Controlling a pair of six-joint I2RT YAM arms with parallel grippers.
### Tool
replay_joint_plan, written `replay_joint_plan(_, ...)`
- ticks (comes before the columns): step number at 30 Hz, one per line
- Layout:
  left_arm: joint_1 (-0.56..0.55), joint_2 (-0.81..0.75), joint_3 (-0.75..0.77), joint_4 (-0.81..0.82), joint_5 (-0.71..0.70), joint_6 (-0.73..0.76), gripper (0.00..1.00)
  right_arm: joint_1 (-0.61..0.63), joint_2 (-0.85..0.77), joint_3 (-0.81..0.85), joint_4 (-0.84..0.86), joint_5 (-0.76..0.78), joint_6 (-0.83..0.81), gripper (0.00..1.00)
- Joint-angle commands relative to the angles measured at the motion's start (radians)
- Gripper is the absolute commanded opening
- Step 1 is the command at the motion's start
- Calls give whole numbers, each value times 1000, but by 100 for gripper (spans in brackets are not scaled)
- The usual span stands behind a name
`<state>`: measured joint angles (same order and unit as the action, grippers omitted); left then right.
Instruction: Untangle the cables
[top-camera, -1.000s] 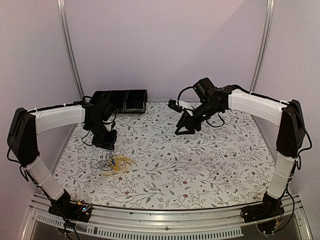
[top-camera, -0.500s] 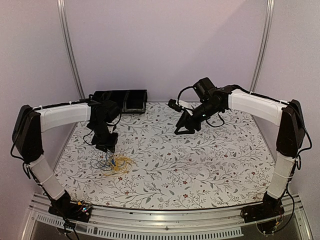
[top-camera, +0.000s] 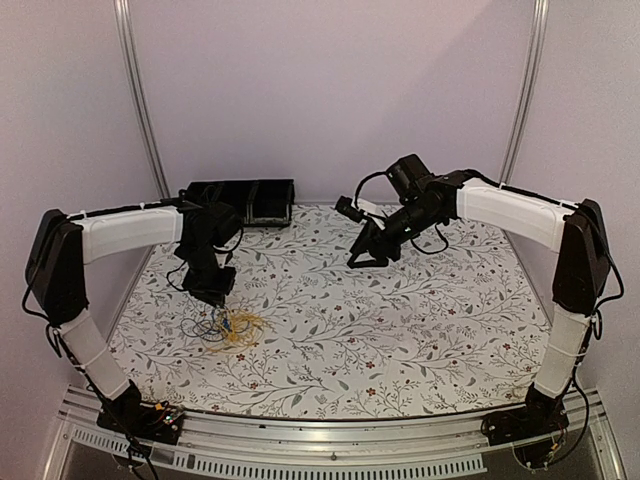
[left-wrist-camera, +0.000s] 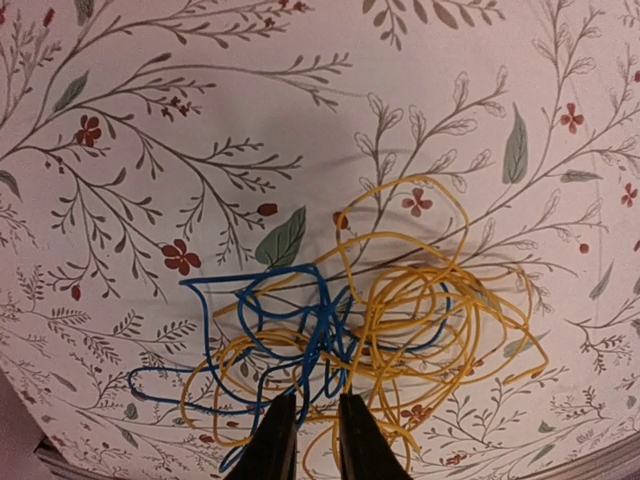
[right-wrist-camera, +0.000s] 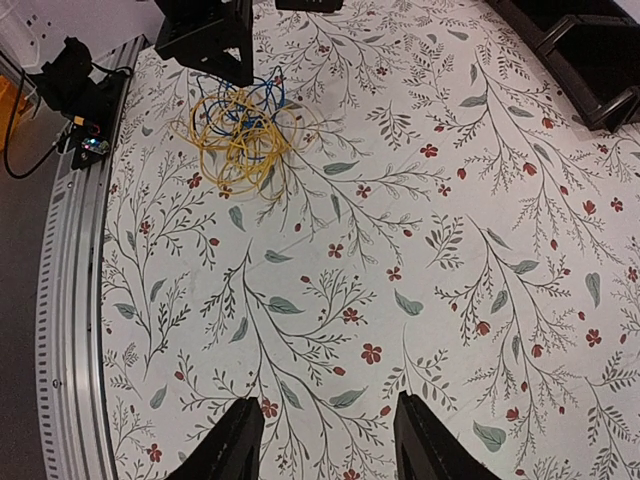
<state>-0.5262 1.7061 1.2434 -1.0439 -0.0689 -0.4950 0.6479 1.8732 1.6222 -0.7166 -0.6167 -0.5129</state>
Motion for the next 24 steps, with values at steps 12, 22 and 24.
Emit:
replay_joint_plan(12, -12, 50, -24, 27, -16, 4, 14, 1, 8, -1, 17, -23, 11, 49)
replay_joint_plan(22, -89, -6, 159, 41, 109, 47, 0, 2, -14, 19, 83, -58, 26, 47)
replay_joint_plan(24, -122, -38, 187, 99, 203, 56, 0, 9, -45, -22, 195, -19, 71, 47)
